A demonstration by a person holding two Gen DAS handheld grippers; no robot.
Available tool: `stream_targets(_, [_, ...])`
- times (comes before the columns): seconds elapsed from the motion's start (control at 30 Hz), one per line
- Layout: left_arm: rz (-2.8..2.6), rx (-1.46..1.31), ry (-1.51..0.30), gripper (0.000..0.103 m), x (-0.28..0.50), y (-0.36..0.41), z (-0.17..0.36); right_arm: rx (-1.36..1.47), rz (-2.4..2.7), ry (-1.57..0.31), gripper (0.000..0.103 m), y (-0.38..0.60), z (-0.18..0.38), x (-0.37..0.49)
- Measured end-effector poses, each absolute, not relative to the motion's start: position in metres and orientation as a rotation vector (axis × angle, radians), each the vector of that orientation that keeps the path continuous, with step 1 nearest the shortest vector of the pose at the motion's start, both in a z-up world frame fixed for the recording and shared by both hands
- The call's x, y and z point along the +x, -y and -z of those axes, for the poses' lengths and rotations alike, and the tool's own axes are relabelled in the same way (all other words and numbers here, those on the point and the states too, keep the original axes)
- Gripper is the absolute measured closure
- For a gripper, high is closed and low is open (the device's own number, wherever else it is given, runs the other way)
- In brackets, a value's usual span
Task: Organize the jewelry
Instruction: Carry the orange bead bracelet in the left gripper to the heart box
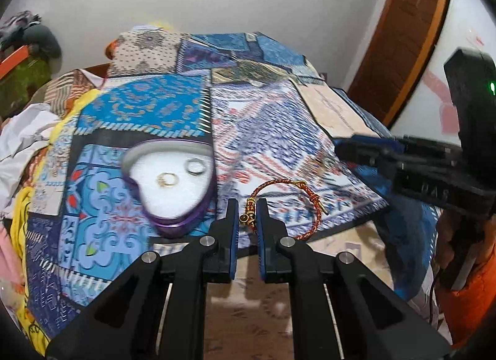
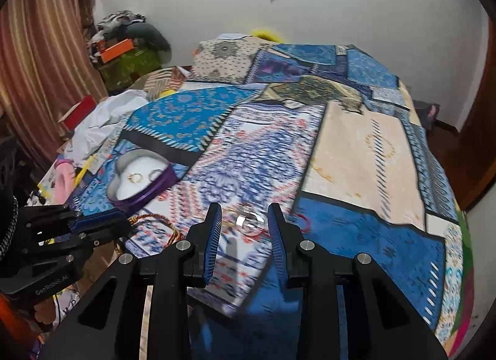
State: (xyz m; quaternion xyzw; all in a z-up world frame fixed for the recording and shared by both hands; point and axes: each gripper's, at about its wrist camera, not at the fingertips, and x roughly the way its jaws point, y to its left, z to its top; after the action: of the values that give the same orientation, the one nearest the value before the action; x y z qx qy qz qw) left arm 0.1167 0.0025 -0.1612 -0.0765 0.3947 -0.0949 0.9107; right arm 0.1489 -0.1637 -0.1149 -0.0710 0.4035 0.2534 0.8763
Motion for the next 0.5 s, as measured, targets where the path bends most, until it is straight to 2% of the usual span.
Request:
stream_targets(0.2, [0.141, -0.194, -0.783, 0.094, 0.116, -0.030, 0.159, -0.150, -0.606, -0.903, 0.075, 0.143, 0.130, 0.147])
stream_targets(0.33, [0.130, -0.211, -0.780, 0.094, 0.117, -0.039, 0.162, -0.134, -0.611, -0.964, 0.081, 0.140, 0.144, 0.150])
stream_targets(0.5, [0.132, -0.230, -0.777, 0.094, 0.119, -0.043, 0.165, -0.131, -0.572, -0.970, 0.081, 0.139, 0.147, 0.155])
